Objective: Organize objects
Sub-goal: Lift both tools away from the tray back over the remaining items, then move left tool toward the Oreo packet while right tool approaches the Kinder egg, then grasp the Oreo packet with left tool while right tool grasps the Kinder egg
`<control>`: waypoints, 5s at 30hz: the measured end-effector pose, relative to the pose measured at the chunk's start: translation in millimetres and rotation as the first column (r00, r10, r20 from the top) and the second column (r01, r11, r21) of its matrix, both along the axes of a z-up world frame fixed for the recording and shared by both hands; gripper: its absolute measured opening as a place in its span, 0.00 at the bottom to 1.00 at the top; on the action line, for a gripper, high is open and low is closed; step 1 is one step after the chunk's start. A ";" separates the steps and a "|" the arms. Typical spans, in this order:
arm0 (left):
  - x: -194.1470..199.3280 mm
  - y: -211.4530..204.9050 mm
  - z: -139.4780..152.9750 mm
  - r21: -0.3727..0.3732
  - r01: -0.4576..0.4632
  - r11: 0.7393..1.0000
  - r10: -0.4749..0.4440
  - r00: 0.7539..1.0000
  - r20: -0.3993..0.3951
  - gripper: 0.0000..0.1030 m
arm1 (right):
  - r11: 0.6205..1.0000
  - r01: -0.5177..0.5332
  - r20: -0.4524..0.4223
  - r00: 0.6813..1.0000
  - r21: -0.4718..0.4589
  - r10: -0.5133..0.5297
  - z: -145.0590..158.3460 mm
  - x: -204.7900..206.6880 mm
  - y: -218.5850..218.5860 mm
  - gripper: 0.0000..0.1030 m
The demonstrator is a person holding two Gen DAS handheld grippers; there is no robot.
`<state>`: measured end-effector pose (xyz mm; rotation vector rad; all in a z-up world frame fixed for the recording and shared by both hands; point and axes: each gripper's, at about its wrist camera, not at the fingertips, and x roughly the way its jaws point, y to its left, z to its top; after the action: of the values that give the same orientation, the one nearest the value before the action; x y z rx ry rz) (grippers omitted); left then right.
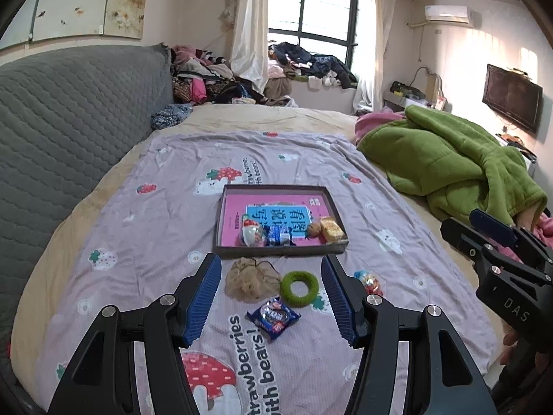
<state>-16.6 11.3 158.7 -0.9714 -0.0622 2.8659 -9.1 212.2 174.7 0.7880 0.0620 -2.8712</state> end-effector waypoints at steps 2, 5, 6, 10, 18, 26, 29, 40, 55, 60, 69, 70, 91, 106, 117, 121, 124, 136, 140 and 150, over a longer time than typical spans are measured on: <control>3.1 3.4 -4.8 -0.010 0.004 1.000 -0.004 1.000 0.005 0.60 | 1.000 0.001 0.004 1.000 0.003 -0.001 -3.3 1.2 1.6 0.55; 3.9 6.4 -12.1 -0.018 0.004 1.000 -0.004 1.000 0.016 0.60 | 1.000 0.011 0.015 1.000 0.008 -0.011 -9.1 3.1 5.2 0.55; 3.6 6.6 -14.6 -0.016 0.003 1.000 -0.003 1.000 0.019 0.60 | 1.000 0.013 0.019 1.000 0.008 -0.013 -11.8 3.7 6.3 0.55; 1.8 5.7 -26.6 -0.020 -0.003 1.000 0.004 0.999 0.041 0.60 | 1.000 0.018 0.039 0.999 0.018 -0.019 -22.3 3.7 9.9 0.55; -6.5 4.1 -55.7 -0.019 -0.011 1.000 0.013 0.995 0.096 0.60 | 0.998 0.021 0.078 0.997 0.055 -0.025 -46.4 3.9 14.6 0.56; -16.9 6.5 -89.1 -0.035 -0.011 0.999 0.016 0.987 0.163 0.60 | 0.998 0.038 0.120 0.992 0.058 -0.045 -67.9 -2.7 22.6 0.56; -20.9 6.8 -101.0 -0.032 -0.009 0.999 0.015 0.982 0.188 0.60 | 0.997 0.040 0.132 0.990 0.066 -0.048 -76.0 -3.8 23.6 0.57; -28.7 13.3 -139.4 -0.010 0.046 0.999 -0.042 0.975 0.220 0.60 | 0.997 0.037 0.168 0.985 0.069 -0.048 -99.1 -12.9 30.5 0.61; -49.1 27.5 -185.9 0.012 0.057 0.998 -0.058 0.958 0.280 0.60 | 0.997 0.040 0.229 0.972 0.068 -0.055 -140.6 -36.3 35.5 0.64; -56.0 29.6 -196.8 0.025 0.064 0.998 -0.069 0.956 0.286 0.60 | 0.997 0.031 0.236 0.970 0.076 -0.048 -152.7 -43.8 37.4 0.64; -69.6 28.7 -214.6 0.028 0.080 0.996 -0.084 0.951 0.297 0.60 | 0.994 0.026 0.250 0.967 0.105 -0.052 -173.6 -59.6 41.8 0.65; -70.7 28.6 -216.1 0.026 0.084 0.996 -0.088 0.951 0.295 0.60 | 0.994 0.024 0.251 0.967 0.108 -0.051 -176.1 -61.3 41.9 0.65; -99.9 28.6 -242.7 0.016 0.143 0.990 -0.141 0.945 0.295 0.60 | 0.989 -0.001 0.312 0.949 0.150 -0.046 -216.5 -108.4 35.3 0.66; -121.3 30.6 -254.8 0.015 0.188 0.982 -0.185 0.941 0.282 0.71 | 0.991 -0.009 0.331 0.943 0.134 -0.036 -234.8 -137.5 33.3 0.66; -127.3 35.5 -252.4 0.051 0.127 0.991 -0.136 0.944 0.301 0.71 | 0.992 -0.011 0.342 0.939 0.123 -0.032 -240.8 -144.1 33.0 0.66; -130.2 34.8 -253.1 0.071 0.100 0.992 -0.118 0.939 0.323 0.71 | 0.994 -0.007 0.347 0.937 0.110 -0.032 -241.6 -146.7 34.8 0.66; -133.1 34.2 -253.6 0.092 0.079 0.993 -0.106 0.937 0.332 0.71 | 0.994 -0.003 0.350 0.936 0.107 -0.035 -243.5 -149.3 35.7 0.66; -144.7 36.5 -256.3 0.081 0.015 0.997 -0.040 0.946 0.322 0.61 | 0.997 0.018 0.403 0.914 0.080 -0.049 -260.4 -158.9 39.3 0.55; -146.8 33.1 -257.5 0.094 0.028 0.995 -0.056 0.951 0.305 0.56 | 0.996 0.008 0.399 0.916 0.088 -0.043 -260.4 -157.6 37.1 0.54; -142.8 25.8 -257.0 0.169 0.075 0.983 -0.113 0.967 0.229 0.50 | 0.997 0.004 0.398 0.917 0.077 -0.034 -259.9 -158.4 36.4 0.54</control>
<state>-159.4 37.1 -98.3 -1.2416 -0.2538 2.5987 -167.5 248.5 -85.3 1.3793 0.1122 -2.6749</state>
